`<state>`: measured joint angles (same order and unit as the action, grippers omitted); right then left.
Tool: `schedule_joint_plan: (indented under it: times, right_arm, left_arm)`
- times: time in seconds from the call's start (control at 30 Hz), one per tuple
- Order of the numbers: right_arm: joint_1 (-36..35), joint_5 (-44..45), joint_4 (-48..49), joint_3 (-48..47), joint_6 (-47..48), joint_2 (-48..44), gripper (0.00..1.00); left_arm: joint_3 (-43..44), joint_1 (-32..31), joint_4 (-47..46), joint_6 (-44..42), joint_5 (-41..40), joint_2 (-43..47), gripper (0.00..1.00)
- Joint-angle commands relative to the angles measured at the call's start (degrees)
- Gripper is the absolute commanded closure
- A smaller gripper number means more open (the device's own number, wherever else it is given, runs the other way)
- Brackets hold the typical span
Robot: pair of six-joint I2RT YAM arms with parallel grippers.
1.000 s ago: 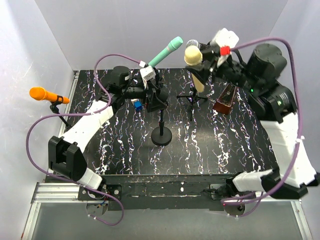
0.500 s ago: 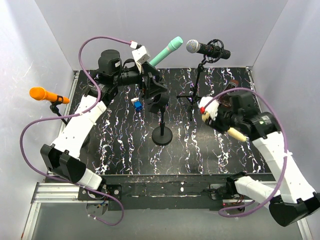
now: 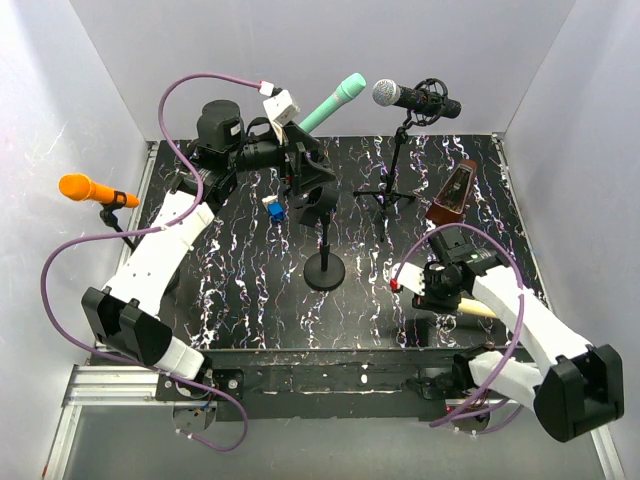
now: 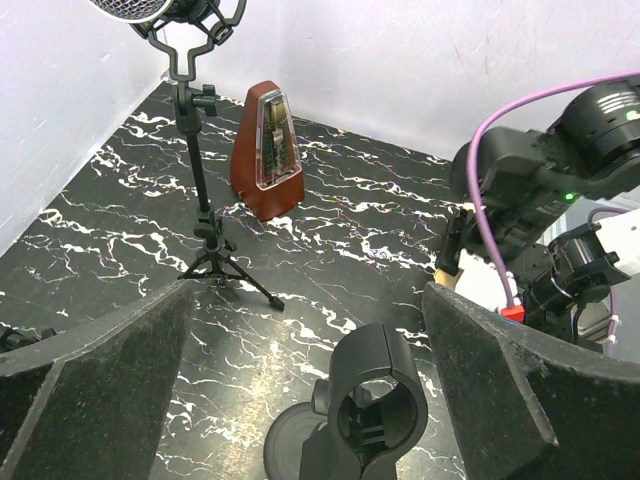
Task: Remove the microphone from the stand
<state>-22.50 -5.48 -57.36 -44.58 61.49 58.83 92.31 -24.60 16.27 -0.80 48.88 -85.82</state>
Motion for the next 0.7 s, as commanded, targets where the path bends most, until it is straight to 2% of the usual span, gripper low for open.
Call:
schedule_joint_plan:
  times: [0.0,0.07,0.1,0.2,0.3,0.47,0.57,0.6,0.63,0.67]
  right_arm:
    - [0.2,0.6,4.9,1.8,5.6,5.1,0.99]
    - [0.5,0.6,5.8,1.9,4.3,7.8,0.96]
    - [0.8,0.4,6.3,1.9,3.6,8.8,0.89]
    - [1.6,-1.1,6.9,2.5,2.9,9.8,0.78]
    - [1.6,-2.1,6.6,3.2,2.8,10.3,0.76]
    - [1.7,-2.3,6.0,3.2,1.7,12.1,0.76]
    - [1.8,-1.4,5.1,3.1,0.8,13.4,0.70]
    - [2.1,-1.6,3.9,2.7,1.0,13.9,0.64]
    - [2.5,-2.0,2.4,2.0,1.3,14.4,0.46]
    - [3.1,-2.2,1.9,1.4,1.3,14.7,0.33]
  left_arm:
    - [0.9,0.0,-0.7,0.4,0.8,1.7,0.02]
    - [1.6,0.0,-0.5,2.2,-1.3,1.6,0.02]
    - [2.3,0.0,-0.5,3.9,-3.4,1.4,0.02]
    - [5.2,0.0,0.2,8.7,-11.1,0.7,0.02]
    - [10.2,0.1,-0.2,10.3,-15.7,-0.7,0.02]
    - [21.8,0.2,-7.0,19.8,-30.8,-5.0,0.02]
    - [29.7,0.2,-12.1,22.2,-40.1,-8.3,0.02]
    - [31.6,0.2,-13.9,23.6,-45.2,-9.4,0.02]
    - [34.1,0.3,-15.0,25.6,-50.8,-11.0,0.02]
    - [37.5,0.8,-14.8,27.9,-55.3,-12.9,0.02]
